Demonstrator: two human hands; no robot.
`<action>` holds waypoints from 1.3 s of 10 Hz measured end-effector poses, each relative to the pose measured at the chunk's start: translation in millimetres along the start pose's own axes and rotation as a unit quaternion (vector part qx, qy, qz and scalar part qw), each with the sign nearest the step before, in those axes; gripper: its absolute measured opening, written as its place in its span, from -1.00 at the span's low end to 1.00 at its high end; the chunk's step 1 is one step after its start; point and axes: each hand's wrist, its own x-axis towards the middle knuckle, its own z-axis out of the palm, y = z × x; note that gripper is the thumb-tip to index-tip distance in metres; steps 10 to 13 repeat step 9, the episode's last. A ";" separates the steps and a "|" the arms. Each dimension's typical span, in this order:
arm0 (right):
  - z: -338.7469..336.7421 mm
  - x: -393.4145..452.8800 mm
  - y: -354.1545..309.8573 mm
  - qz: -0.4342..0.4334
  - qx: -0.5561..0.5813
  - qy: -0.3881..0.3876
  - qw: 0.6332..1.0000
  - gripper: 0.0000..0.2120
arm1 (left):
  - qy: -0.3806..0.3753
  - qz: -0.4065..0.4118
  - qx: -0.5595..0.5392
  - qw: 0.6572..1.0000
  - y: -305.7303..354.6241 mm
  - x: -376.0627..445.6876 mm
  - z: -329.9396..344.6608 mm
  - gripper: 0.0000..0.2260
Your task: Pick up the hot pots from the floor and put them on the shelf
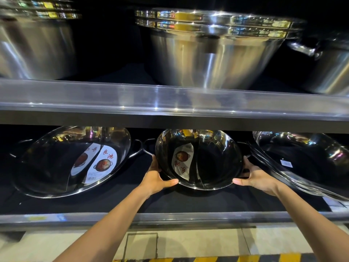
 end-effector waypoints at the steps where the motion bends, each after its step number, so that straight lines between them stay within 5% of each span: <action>1: -1.1 0.4 -0.8 0.003 0.002 -0.004 1.000 0.00 | -0.001 0.000 0.005 1.000 -0.6 -0.4 0.7 -0.06; 5: 2.8 -2.3 -1.8 0.013 0.037 0.006 0.999 -0.04 | -0.016 -0.017 0.028 0.999 0.6 -0.4 -0.6 0.04; 9: 5.6 -8.2 -7.8 0.000 -0.002 0.029 1.000 -0.22 | 0.002 0.039 0.059 0.997 4.4 -3.1 -12.3 -0.23; 13: 5.6 -8.2 -7.8 0.000 -0.002 0.029 1.000 -0.22 | 0.002 0.039 0.059 0.997 4.4 -3.1 -12.3 -0.23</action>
